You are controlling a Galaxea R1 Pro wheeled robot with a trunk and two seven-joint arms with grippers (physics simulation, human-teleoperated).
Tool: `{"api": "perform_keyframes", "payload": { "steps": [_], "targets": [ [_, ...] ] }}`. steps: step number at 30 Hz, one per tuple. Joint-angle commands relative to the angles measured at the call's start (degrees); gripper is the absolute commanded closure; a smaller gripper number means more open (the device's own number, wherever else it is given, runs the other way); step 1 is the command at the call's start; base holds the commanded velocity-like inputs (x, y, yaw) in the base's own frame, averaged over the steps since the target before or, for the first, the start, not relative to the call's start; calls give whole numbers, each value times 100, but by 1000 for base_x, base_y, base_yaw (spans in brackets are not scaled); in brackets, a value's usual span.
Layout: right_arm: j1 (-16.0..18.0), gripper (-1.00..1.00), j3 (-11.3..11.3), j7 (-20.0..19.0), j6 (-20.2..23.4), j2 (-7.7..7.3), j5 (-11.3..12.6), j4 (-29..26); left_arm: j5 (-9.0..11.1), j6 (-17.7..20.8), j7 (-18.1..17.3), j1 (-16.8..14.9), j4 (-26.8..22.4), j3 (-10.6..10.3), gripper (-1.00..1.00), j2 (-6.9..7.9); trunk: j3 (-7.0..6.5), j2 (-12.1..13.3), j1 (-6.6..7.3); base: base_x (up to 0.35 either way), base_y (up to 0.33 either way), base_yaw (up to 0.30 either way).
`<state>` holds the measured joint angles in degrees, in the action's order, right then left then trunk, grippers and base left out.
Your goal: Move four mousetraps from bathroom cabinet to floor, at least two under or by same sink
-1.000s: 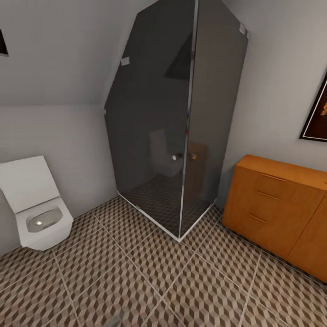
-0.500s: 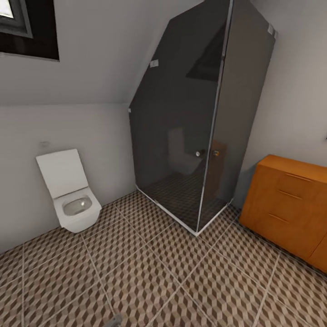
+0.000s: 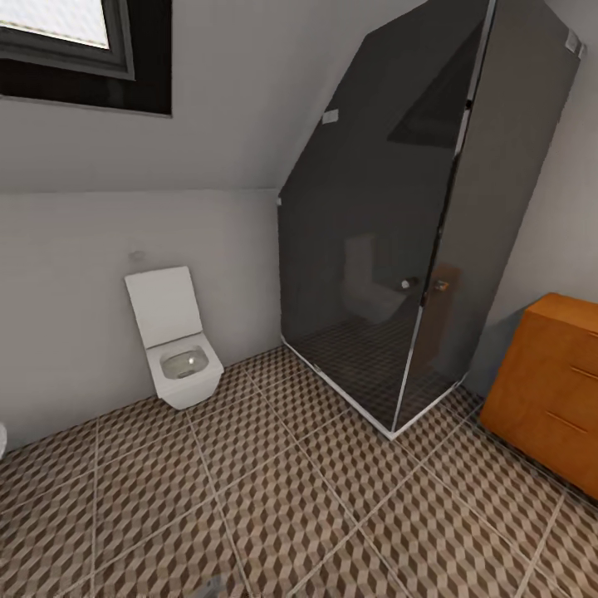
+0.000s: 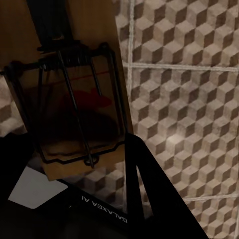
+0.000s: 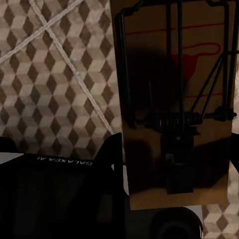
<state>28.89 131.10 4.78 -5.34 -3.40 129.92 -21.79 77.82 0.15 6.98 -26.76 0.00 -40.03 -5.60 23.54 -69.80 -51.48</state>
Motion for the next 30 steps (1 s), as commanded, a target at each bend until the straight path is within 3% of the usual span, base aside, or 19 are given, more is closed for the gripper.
{"api": "perform_keyframes", "payload": {
  "steps": [1,17,30],
  "targets": [
    [11,100,48,23,-55,-1,60,-27,40,-1,23,-5,0,-48,100,-2,6,-4,0,0,-20,286],
    [11,100,48,23,-55,-3,60,-27,40,-6,19,-5,-5,-48,100,-37,6,-4,0,3,-266,285],
    [11,100,48,23,-55,3,60,-36,40,-7,21,-5,-2,-48,100,-37,6,-4,0,5,-32,192]
  ]
}}
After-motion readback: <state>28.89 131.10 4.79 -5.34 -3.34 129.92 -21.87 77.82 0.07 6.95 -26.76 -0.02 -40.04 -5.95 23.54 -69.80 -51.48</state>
